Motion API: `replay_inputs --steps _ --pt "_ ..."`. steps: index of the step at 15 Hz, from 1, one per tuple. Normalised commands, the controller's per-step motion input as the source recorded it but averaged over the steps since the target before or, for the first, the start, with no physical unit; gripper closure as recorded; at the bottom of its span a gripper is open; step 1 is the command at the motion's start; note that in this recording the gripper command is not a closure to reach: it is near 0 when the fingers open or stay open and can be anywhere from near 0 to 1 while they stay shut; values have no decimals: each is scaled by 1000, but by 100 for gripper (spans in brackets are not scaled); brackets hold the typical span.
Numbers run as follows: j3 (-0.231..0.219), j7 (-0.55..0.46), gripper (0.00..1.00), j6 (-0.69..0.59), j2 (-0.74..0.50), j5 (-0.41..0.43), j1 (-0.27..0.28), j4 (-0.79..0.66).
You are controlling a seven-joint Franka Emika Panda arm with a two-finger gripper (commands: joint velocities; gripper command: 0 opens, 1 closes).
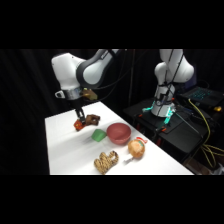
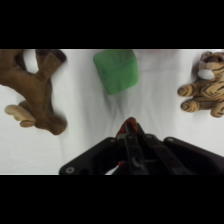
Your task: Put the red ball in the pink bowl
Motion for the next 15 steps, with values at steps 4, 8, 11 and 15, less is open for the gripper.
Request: replay_inputs --steps 4,8,11,15 --pt "-59 19 8 -19 -627 -116 122 -657" --pt "-28 81 8 195 -645 -98 131 -820" --pt "-15 115 8 274 -540 -95 100 -724" --pt "-24 141 8 304 -307 -117 61 -514"
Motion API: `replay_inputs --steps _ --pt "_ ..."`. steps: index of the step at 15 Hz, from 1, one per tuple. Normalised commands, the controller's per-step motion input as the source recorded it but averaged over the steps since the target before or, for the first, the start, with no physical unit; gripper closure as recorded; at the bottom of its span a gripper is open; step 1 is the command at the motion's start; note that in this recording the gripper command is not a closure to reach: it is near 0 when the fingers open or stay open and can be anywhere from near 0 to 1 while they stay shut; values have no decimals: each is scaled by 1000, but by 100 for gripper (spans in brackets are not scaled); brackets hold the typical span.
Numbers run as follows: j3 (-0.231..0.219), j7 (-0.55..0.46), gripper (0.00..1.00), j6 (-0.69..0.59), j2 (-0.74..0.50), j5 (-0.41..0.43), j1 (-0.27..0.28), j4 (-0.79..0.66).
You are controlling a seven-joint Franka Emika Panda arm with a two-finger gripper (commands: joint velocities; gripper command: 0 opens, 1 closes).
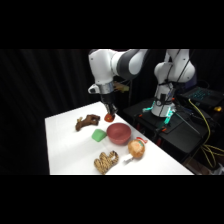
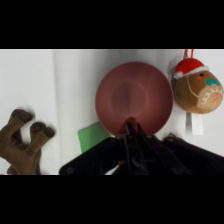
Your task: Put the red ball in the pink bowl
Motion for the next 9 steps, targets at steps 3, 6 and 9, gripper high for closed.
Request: replay_inputs --steps 3,6,9 --pt "-29 55 7 424 -19 -146 46 -307" --pt "-33 -30 7 437 137 -140 41 -154" --pt "12 -169 0 171 127 71 33 -19"
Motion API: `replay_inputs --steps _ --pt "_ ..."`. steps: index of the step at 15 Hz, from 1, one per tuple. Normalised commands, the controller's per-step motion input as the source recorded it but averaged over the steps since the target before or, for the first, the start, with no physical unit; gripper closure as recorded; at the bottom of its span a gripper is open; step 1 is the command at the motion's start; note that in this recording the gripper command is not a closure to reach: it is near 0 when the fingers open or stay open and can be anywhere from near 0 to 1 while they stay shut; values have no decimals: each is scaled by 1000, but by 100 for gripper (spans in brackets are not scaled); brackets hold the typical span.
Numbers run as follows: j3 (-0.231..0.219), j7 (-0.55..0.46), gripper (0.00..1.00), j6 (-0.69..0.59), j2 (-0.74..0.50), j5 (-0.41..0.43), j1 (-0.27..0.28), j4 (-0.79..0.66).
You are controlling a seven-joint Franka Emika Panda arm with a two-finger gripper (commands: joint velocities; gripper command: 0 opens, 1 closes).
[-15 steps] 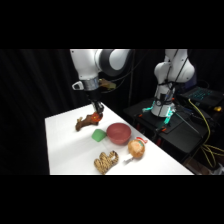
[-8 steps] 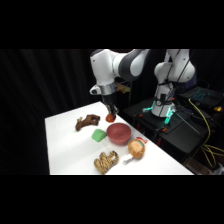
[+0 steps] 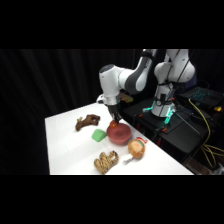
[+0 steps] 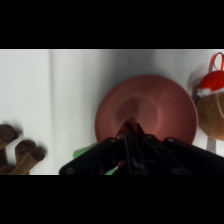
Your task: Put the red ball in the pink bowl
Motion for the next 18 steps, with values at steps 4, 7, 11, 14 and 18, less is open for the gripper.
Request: replay_inputs --steps 4,7,11,14,18 --pt "95 -491 0 -147 69 279 -22 121" --pt "72 -390 0 -337 -25 138 -14 218" --pt "3 -213 0 -489 -79 -15 11 301" --pt "-15 -48 0 -653 -228 -43 47 356" --pt "5 35 0 -512 -369 -63 94 354"
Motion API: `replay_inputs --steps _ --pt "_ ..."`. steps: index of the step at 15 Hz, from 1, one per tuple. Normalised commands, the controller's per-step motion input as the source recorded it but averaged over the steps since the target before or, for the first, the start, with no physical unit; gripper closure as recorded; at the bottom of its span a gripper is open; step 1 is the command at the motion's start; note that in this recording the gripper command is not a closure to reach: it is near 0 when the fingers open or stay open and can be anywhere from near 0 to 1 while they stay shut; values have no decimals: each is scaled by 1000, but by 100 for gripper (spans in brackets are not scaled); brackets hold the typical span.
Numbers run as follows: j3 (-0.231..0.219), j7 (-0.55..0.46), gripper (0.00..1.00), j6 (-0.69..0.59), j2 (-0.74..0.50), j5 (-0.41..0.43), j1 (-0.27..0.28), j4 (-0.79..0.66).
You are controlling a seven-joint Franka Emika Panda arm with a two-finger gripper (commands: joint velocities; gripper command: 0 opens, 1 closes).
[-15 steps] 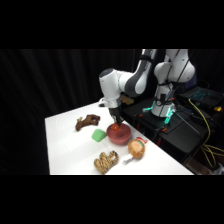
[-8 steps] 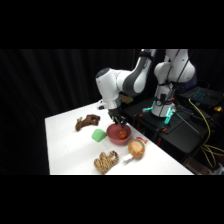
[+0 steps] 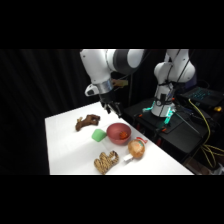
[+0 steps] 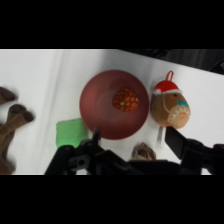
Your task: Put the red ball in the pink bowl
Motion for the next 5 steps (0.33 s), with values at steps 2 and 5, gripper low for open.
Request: replay_inputs --steps 2,5 --pt "-6 43 0 -232 -308 -110 82 258" --pt "-17 10 0 20 -197 -127 63 130"
